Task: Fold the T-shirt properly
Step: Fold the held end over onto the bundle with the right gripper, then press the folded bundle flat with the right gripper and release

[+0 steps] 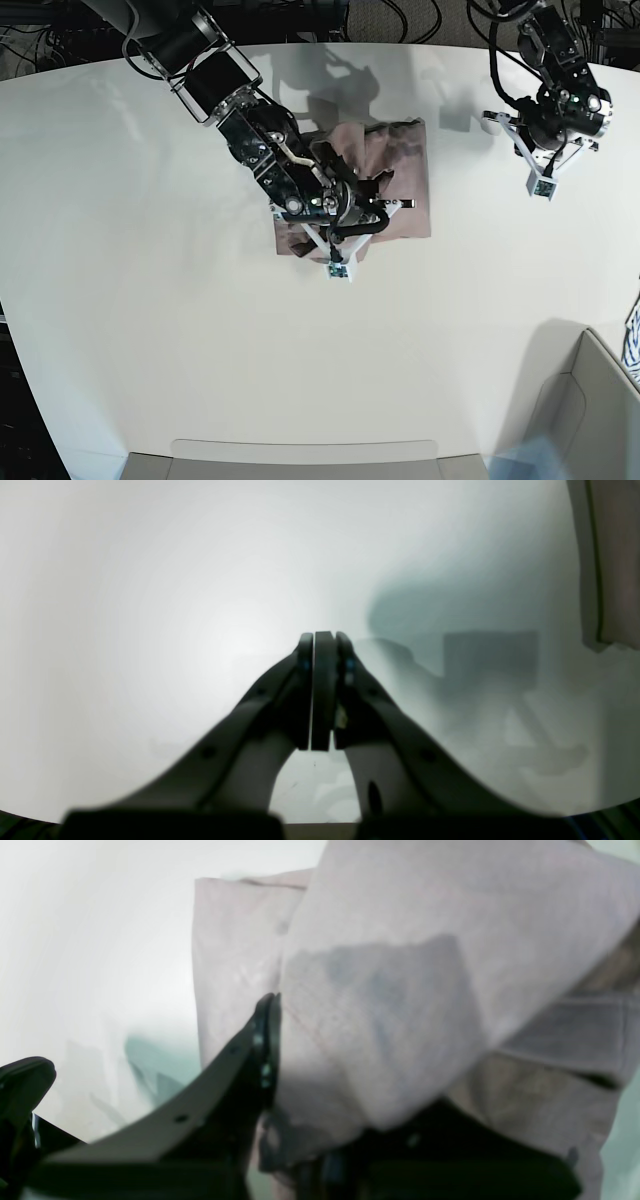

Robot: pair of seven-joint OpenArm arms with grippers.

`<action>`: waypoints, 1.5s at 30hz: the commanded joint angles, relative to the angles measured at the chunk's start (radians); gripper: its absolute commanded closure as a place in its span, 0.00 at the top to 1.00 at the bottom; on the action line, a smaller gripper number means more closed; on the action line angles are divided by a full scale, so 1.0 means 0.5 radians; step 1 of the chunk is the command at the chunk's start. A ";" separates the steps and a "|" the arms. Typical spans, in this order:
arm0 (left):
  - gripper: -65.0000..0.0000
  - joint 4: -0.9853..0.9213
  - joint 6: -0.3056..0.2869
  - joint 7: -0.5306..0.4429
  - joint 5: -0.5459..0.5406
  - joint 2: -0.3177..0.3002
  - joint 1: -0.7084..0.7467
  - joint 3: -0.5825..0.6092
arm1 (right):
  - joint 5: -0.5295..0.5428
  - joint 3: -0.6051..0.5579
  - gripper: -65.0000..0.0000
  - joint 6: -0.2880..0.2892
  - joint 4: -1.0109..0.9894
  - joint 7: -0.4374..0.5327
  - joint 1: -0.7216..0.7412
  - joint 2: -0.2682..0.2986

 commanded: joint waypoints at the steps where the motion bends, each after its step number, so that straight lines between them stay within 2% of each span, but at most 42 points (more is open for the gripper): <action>1: 0.00 0.021 -0.002 -0.019 -0.008 -0.021 -0.019 -0.002 | 0.007 -0.019 0.14 0.006 0.035 -0.010 0.049 -0.029; 4: 0.00 -0.016 -0.002 -0.019 -0.005 -0.018 -0.022 -0.002 | 0.007 -0.191 0.32 0.009 0.047 -0.010 0.061 -0.042; 6: 0.00 -0.053 -0.002 -0.019 -0.005 -0.018 -0.025 -0.002 | 0.010 -0.301 0.37 0.009 0.041 -0.010 0.086 -0.051; 15: 0.00 -0.222 -0.002 -0.019 -0.005 -0.018 -0.025 -0.011 | 0.010 -0.522 0.39 0.009 0.047 -0.007 0.092 -0.183; 18: 0.00 -0.225 -0.002 -0.019 -0.005 -0.021 -0.025 -0.014 | 0.004 -0.645 0.39 0.009 0.047 0.002 0.172 -0.189; 23: 0.00 -0.225 -0.002 -0.019 -0.005 -0.021 -0.025 -0.014 | 0.001 -0.762 0.39 0.009 0.102 0.266 0.291 -0.164; 25: 0.00 -0.222 -0.002 -0.019 -0.005 -0.021 -0.025 -0.014 | 0.001 -0.765 0.39 0.009 0.173 0.352 0.313 -0.118; 27: 0.00 -0.222 -0.002 -0.019 -0.005 -0.021 -0.025 -0.014 | 0.001 -0.756 0.39 0.009 0.271 0.380 0.319 -0.060; 30: 0.00 -0.222 -0.002 -0.019 -0.005 -0.021 -0.025 -0.014 | 0.001 -0.737 0.39 0.000 0.446 0.322 0.307 0.072; 33: 0.00 -0.222 -0.002 -0.019 -0.005 -0.021 -0.025 -0.014 | 0.010 -0.614 0.33 -0.003 0.572 0.144 0.230 0.186; 38: 0.00 -0.222 -0.002 -0.019 -0.005 -0.018 -0.028 -0.014 | 0.007 -0.304 0.02 0.003 0.645 -0.031 0.034 0.262; 42: 0.00 -0.222 -0.002 -0.019 -0.005 -0.018 -0.034 -0.011 | 0.010 -0.246 0.00 0.006 0.627 -0.179 0.006 0.275; 45: 0.00 -0.222 -0.002 -0.019 -0.002 -0.018 -0.080 -0.011 | 0.010 -0.246 0.00 0.006 0.504 -0.203 0.021 0.253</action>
